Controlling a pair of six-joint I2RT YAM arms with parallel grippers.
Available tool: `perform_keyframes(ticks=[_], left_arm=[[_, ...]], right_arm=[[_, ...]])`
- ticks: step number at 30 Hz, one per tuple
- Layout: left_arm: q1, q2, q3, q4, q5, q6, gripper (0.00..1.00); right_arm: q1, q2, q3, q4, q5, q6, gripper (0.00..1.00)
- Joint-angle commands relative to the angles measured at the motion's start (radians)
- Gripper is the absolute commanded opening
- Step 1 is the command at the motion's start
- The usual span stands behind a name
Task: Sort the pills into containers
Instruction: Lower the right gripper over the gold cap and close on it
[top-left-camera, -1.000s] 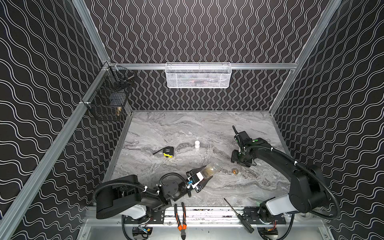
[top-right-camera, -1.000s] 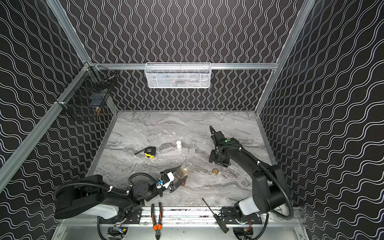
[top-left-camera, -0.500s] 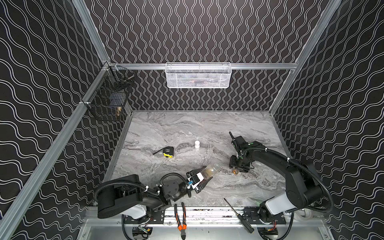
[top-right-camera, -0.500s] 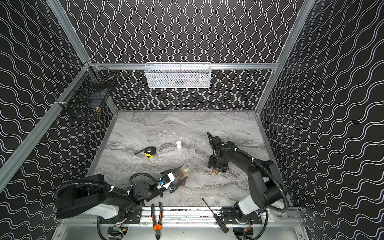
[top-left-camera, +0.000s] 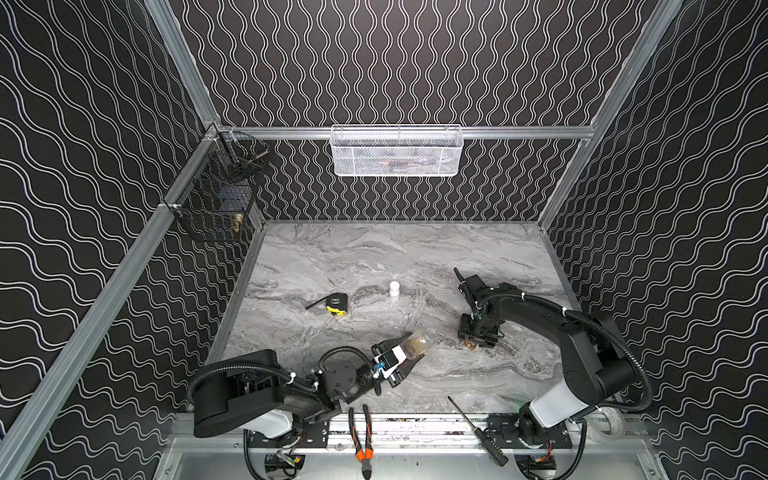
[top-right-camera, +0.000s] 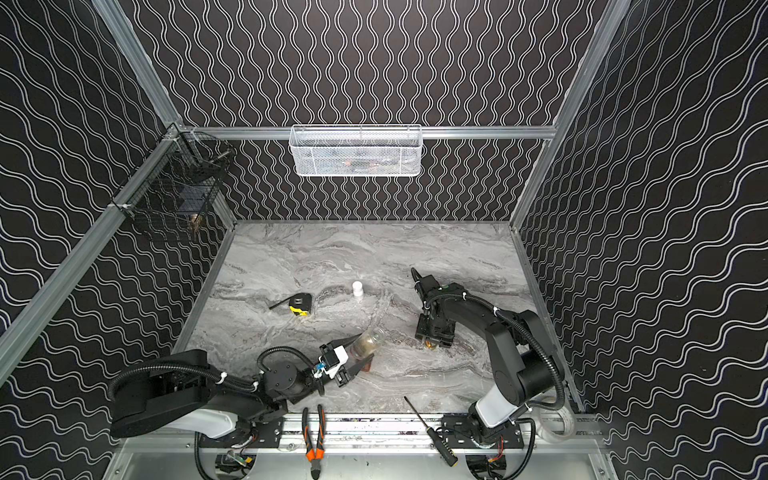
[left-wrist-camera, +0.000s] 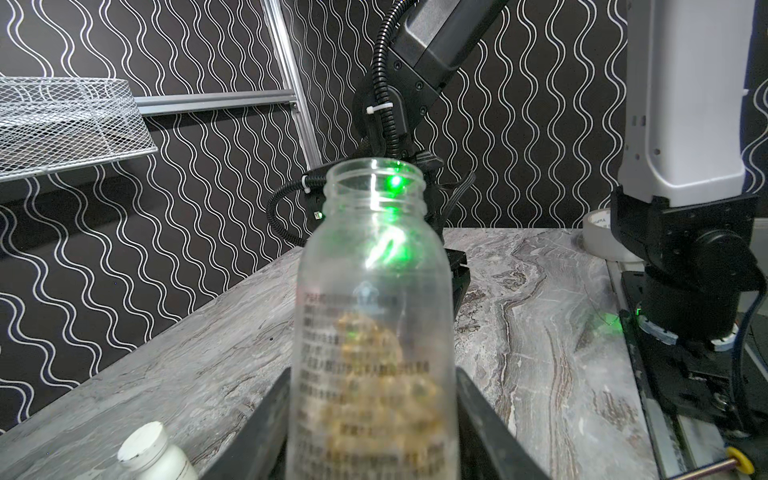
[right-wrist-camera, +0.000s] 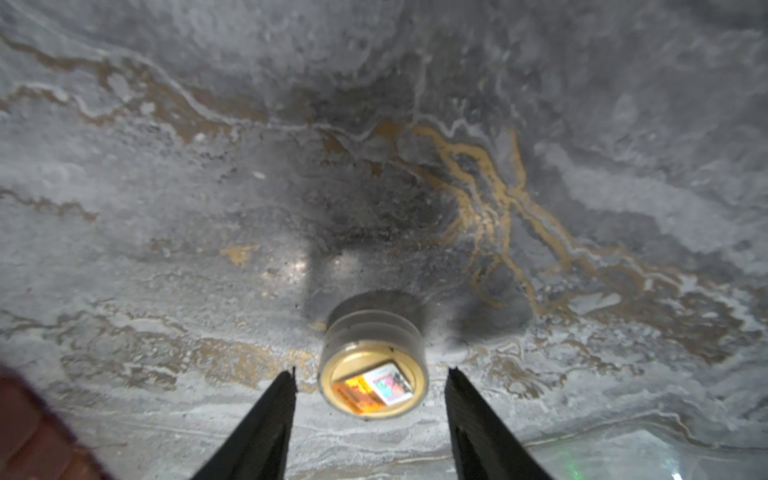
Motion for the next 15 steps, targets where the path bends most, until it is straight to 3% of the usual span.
perform_keyframes(ticks=[1, 15], left_arm=[[0.0, 0.003, -0.002, 0.061, -0.003, -0.011, 0.0], [0.0, -0.001, -0.005, 0.061, -0.006, -0.014, 0.0]], right_arm=[[0.001, 0.008, 0.009, -0.018, 0.013, 0.002, 0.58], [0.001, 0.024, 0.007, -0.009, 0.006, -0.001, 0.46]])
